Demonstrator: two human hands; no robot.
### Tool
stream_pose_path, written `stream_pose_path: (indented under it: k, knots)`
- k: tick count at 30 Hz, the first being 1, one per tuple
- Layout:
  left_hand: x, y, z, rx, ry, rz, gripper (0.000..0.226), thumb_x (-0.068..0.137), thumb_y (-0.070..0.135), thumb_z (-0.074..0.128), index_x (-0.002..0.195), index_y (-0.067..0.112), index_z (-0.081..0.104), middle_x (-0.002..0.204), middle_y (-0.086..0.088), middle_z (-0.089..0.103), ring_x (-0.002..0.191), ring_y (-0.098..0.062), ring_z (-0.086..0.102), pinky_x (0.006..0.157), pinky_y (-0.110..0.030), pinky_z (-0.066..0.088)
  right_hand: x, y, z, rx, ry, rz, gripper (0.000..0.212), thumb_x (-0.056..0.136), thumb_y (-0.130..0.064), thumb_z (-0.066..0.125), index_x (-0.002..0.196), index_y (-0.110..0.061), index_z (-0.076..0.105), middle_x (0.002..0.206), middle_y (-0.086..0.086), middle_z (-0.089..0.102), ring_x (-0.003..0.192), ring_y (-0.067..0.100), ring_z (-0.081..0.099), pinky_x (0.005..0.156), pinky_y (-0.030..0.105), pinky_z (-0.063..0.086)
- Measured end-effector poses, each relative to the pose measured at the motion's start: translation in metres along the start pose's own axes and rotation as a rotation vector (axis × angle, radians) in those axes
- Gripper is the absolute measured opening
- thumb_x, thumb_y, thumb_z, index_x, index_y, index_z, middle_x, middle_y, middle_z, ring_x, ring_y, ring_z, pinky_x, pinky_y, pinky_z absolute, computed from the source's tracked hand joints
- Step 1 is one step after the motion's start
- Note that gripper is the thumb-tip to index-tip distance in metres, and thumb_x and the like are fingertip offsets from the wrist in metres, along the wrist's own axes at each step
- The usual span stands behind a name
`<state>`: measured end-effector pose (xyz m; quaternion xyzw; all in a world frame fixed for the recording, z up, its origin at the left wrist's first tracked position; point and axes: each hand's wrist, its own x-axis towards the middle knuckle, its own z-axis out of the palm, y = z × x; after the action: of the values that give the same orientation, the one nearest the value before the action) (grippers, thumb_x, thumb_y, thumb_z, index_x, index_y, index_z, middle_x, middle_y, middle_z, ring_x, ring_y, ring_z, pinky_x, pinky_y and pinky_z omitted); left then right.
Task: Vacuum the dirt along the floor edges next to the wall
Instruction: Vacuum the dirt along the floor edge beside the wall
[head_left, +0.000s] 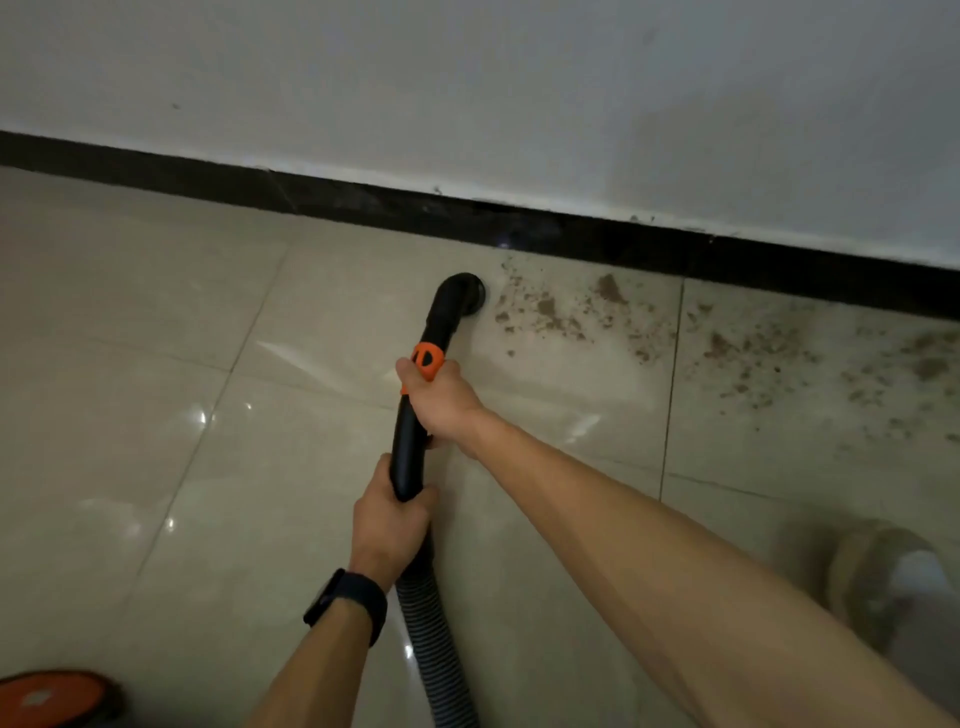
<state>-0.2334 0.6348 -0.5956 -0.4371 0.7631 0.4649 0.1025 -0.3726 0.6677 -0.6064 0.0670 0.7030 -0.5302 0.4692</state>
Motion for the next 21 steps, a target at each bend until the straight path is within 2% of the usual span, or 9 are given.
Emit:
stream_pose_path:
  k: [2,5,7,9,12,15,19,21]
  knots:
    - [-0.013,-0.014,-0.007,0.018,-0.012,-0.003,0.021,0.086,0.013,0.065,0.099,0.025,0.053,0.084,-0.003,0.064,0.073,-0.016,0.061,0.054,-0.025,0.044,-0.013,0.011,0.01,0.053,-0.001,0.022,0.058,0.105,-0.055,0.047,0.138,-0.008,0.04,0.123,0.014,0.062,0.106,0.031,0.066,0.064,0.039,0.057]
    - [-0.029,-0.027,-0.01,-0.007,-0.013,0.02,0.022,0.085,0.013,0.064,0.101,0.023,0.054,0.084,0.001,0.062,0.072,-0.012,0.058,0.056,-0.025,0.043,-0.041,0.019,0.023,0.061,0.039,-0.004,0.048,0.104,-0.053,0.05,0.122,-0.009,0.053,0.117,0.015,0.067,0.107,0.034,0.068,0.085,0.049,0.06]
    - [-0.041,-0.039,-0.003,-0.044,0.013,0.011,0.022,0.086,0.014,0.064,0.104,0.021,0.053,0.082,0.002,0.059,0.07,-0.009,0.055,0.053,-0.022,0.039,-0.051,0.034,0.031,0.002,-0.002,-0.009,0.035,0.103,-0.046,0.056,0.107,-0.012,0.057,0.11,0.016,0.069,0.104,0.036,0.071,0.092,0.051,0.059]
    - [-0.05,-0.053,0.006,-0.083,0.047,0.009,0.023,0.087,0.015,0.064,0.106,0.02,0.052,0.081,0.003,0.058,0.068,-0.007,0.053,0.052,-0.021,0.037,-0.062,0.049,0.037,0.005,-0.042,0.001,0.027,0.103,-0.034,0.062,0.111,-0.009,0.055,0.099,0.012,0.067,0.093,0.032,0.073,0.087,0.047,0.061]
    - [-0.063,-0.067,0.016,-0.104,0.068,0.017,0.028,0.088,0.018,0.063,0.112,0.023,0.048,0.084,0.001,0.06,0.069,-0.011,0.057,0.054,-0.024,0.043,-0.073,0.07,0.042,0.083,-0.031,0.01,0.037,0.104,-0.029,0.062,0.129,-0.007,0.048,0.096,0.008,0.066,0.079,0.024,0.072,0.074,0.037,0.06]
    - [-0.074,-0.076,0.022,-0.042,0.05,0.058,0.029,0.087,0.021,0.063,0.109,0.024,0.045,0.083,-0.001,0.062,0.07,-0.019,0.061,0.058,-0.031,0.05,-0.087,0.086,0.04,0.164,0.021,-0.003,0.031,0.105,-0.03,0.059,0.126,-0.01,0.05,0.095,0.005,0.064,0.073,0.017,0.067,0.071,0.033,0.057]
    - [-0.089,-0.081,0.032,0.031,-0.028,0.079,0.03,0.085,0.029,0.064,0.105,0.026,0.042,0.084,0.0,0.065,0.07,-0.021,0.063,0.064,-0.041,0.056,-0.099,0.108,0.03,0.213,0.093,-0.019,0.021,0.104,-0.032,0.06,0.113,-0.016,0.051,0.089,0.003,0.064,0.07,0.015,0.064,0.078,0.038,0.058]
    - [-0.095,-0.081,0.038,0.079,-0.055,0.095,0.032,0.084,0.036,0.065,0.103,0.029,0.041,0.083,0.002,0.066,0.07,-0.021,0.064,0.064,-0.043,0.057,-0.103,0.118,0.025,0.251,0.138,-0.011,0.021,0.102,-0.032,0.062,0.109,-0.017,0.051,0.088,0.004,0.063,0.068,0.015,0.063,0.076,0.039,0.057]
